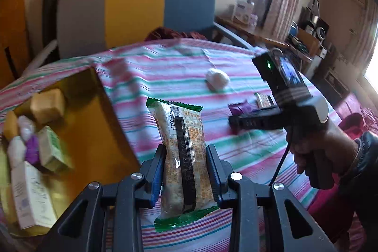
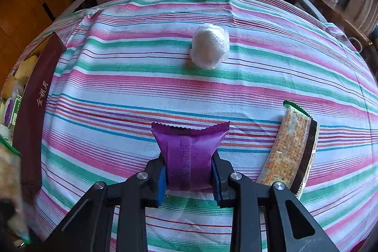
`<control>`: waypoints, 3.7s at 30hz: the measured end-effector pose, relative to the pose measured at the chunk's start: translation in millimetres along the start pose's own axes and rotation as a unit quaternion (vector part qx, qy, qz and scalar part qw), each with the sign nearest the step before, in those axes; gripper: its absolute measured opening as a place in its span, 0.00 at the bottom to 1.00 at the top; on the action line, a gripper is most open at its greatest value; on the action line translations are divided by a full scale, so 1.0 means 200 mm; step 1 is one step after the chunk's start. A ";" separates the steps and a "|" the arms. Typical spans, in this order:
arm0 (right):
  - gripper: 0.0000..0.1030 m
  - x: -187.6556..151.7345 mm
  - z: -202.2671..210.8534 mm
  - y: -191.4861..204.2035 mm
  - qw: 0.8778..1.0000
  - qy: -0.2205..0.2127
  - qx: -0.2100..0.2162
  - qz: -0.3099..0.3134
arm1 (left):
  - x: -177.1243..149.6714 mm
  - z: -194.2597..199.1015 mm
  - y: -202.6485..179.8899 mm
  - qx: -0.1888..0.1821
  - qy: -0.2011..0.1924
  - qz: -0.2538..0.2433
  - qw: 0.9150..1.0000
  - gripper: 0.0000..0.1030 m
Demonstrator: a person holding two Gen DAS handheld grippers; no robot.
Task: Organize objects
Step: 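Carry the cracker bar into the gold tray and open the left tool, then lower the purple packet into the gold tray and open the right tool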
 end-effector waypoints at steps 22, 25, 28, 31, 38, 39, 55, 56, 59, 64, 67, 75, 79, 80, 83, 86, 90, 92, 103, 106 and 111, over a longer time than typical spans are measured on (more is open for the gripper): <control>0.30 0.02 0.00 0.02 1.000 -0.010 -0.016 0.024 | 0.00 0.19 0.39 0.074 -0.033 0.068 0.994 0.33; 0.30 0.01 0.01 0.02 0.999 -0.011 -0.017 0.025 | -0.01 0.18 0.42 0.076 -0.030 0.075 0.994 0.33; 0.30 0.01 0.01 0.02 0.999 -0.011 -0.019 0.027 | -0.03 0.15 0.45 0.075 -0.023 0.085 0.993 0.33; 0.30 0.01 0.01 0.03 0.999 -0.011 -0.021 0.031 | -0.05 0.12 0.49 0.072 -0.013 0.099 0.992 0.33; 0.30 0.01 0.01 0.03 0.999 -0.012 -0.025 0.036 | -0.05 0.07 0.72 0.051 0.006 0.194 0.980 0.33; 0.30 0.01 0.01 0.03 0.999 -0.012 -0.026 0.036 | -0.04 0.08 0.76 0.050 0.003 0.205 0.978 0.33; 0.30 0.02 0.00 0.04 0.999 -0.011 -0.027 0.041 | 0.13 -0.32 0.98 0.062 0.052 0.224 0.971 0.36; 0.30 0.02 0.00 0.03 0.999 -0.011 -0.026 0.040 | 0.12 -0.33 1.00 0.075 0.056 0.226 0.970 0.37; 0.30 0.02 0.00 0.04 0.999 -0.011 -0.025 0.040 | 0.10 -0.33 1.04 0.087 0.059 0.230 0.967 0.37; 0.30 0.03 0.00 0.04 0.999 -0.012 -0.025 0.040 | 0.08 -0.19 1.04 0.113 0.036 0.217 0.969 0.38; 0.30 0.03 0.00 0.04 0.999 -0.013 -0.026 0.041 | 0.05 -0.08 1.02 0.131 0.020 0.199 0.971 0.38; 0.29 0.04 0.01 0.05 0.998 -0.018 -0.034 0.043 | -0.02 0.17 0.95 0.143 -0.017 0.170 0.975 0.38; 0.29 0.06 0.05 0.06 0.999 -0.027 -0.022 0.031 | -0.07 0.28 0.96 0.160 -0.025 0.161 0.974 0.38; 0.29 0.07 0.08 0.07 0.999 -0.035 -0.014 0.026 | -0.09 0.30 0.97 0.164 -0.028 0.161 0.973 0.38; 0.29 0.12 0.19 0.17 0.998 -0.062 0.016 0.019 | -0.13 0.36 1.01 0.168 -0.031 0.168 0.971 0.38; 0.29 0.17 0.29 0.39 0.994 -0.085 0.057 0.042 | -0.17 0.39 1.04 0.167 -0.033 0.181 0.969 0.38; 0.29 0.21 0.39 0.78 0.983 -0.106 0.117 0.092 | -0.20 0.43 1.07 0.169 -0.041 0.194 0.966 0.38; 0.29 0.22 0.42 0.99 0.976 -0.107 0.148 0.118 | -0.21 0.46 1.09 0.173 -0.045 0.194 0.965 0.38; 0.30 0.27 0.09 1.71 0.968 -0.051 0.179 0.171 | -0.29 0.50 1.21 0.185 -0.043 0.221 0.957 0.38; 0.41 0.26 0.05 1.74 0.969 -0.046 0.173 0.170 | -0.31 0.51 1.23 0.193 -0.044 0.225 0.954 0.40; 0.61 0.25 0.11 1.70 0.968 -0.058 0.186 0.156 | -0.31 0.54 1.26 0.200 -0.050 0.229 0.951 0.40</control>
Point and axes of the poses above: each gripper's, at about its wrist camera, not at the fingertips, and z roughly against the way its jaws point, y to its left, x to its top, the point moved 6 cm from there along -z, roughly the way its jaws point, and after that the axes turned 4 degrees about -y, right-handed, at the moved point
